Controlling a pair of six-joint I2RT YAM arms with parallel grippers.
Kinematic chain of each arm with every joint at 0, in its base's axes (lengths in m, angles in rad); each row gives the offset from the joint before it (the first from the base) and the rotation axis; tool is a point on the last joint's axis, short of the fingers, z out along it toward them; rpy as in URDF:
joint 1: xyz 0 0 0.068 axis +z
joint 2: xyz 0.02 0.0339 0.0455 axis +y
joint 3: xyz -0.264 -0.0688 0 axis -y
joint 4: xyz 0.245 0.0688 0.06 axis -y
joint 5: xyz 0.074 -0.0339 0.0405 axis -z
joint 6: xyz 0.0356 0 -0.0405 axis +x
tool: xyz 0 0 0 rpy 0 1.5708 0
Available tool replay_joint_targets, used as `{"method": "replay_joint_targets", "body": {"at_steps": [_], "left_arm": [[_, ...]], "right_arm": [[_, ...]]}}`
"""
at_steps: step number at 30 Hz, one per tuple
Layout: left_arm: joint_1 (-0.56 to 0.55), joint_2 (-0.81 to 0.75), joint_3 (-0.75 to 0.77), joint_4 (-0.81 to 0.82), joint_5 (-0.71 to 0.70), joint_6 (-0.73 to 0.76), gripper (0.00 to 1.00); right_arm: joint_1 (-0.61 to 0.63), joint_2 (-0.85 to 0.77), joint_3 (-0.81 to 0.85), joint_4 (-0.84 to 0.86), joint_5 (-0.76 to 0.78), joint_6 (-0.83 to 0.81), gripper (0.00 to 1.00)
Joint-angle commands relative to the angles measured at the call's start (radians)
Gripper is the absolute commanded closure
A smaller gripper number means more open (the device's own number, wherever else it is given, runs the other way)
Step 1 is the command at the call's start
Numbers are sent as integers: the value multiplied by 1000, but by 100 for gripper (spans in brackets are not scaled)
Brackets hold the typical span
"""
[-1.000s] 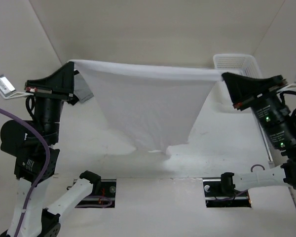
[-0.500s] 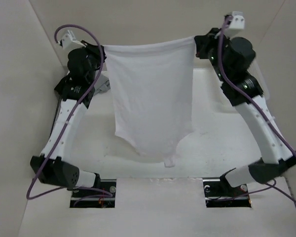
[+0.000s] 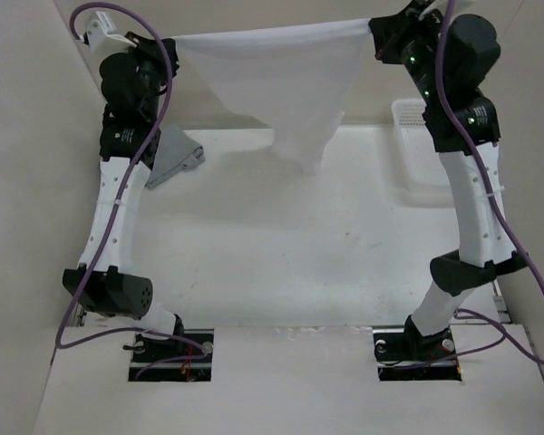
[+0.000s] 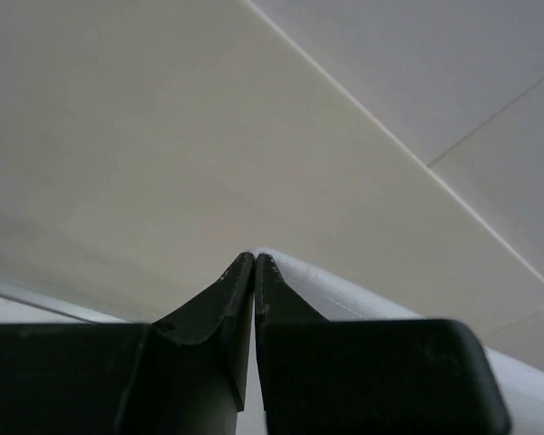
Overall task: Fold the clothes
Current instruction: Flatten the tank top out
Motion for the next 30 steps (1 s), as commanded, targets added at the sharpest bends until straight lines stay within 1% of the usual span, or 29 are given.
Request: {"method": "replay_joint_targets", "body": {"at_steps": [1, 3, 5, 9, 12, 14, 16, 17, 19, 20, 21, 22, 25, 27, 28, 30], "left_arm": [[17, -83, -17, 62, 13, 9, 99], [18, -120, -104, 85, 7, 9, 99], [15, -166, -221, 115, 4, 4, 99], [-8, -302, -550, 213, -33, -2, 99], [-43, -454, -863, 276, -65, -8, 99], [-69, -575, -1076, 292, -95, -23, 98], [-84, -698, -1241, 266, -119, -21, 98], [-90, -771, -1305, 222, -126, -25, 98], [-98, -905, -1382, 118, -131, -31, 98], [-115, -1009, -1416, 27, -132, -34, 99], [-129, -1074, -1430, -28, -135, -37, 99], [-146, -1179, -1439, -132, -149, -40, 99], [-170, -1354, -1419, -361, -166, -79, 98], [-186, -1416, -1409, -441, -166, -105, 98], [-196, -1421, -1403, -449, -168, -119, 98], [-210, -1375, -1392, -423, -172, -134, 98]], "right_arm": [[-1, -66, -26, 4, -14, 6, 100], [-1, -123, -161, 41, -9, 11, 100], [1, -214, -372, 120, 5, 19, 100], [10, -431, -834, 268, 35, 49, 100], [79, -624, -1201, 355, 92, 100, 100], [151, -748, -1403, 388, 126, 147, 100], [232, -859, -1571, 385, 164, 213, 100], [286, -911, -1641, 372, 179, 242, 100], [381, -994, -1747, 331, 195, 290, 100], [450, -1052, -1812, 288, 202, 340, 100], [490, -1090, -1846, 258, 212, 374, 100], [559, -1159, -1898, 209, 233, 434, 100], [730, -1281, -1995, 112, 287, 569, 100], [833, -1302, -2013, 50, 348, 641, 100], [873, -1292, -2010, 29, 382, 667, 100], [919, -1244, -1980, 21, 434, 680, 100]]}}
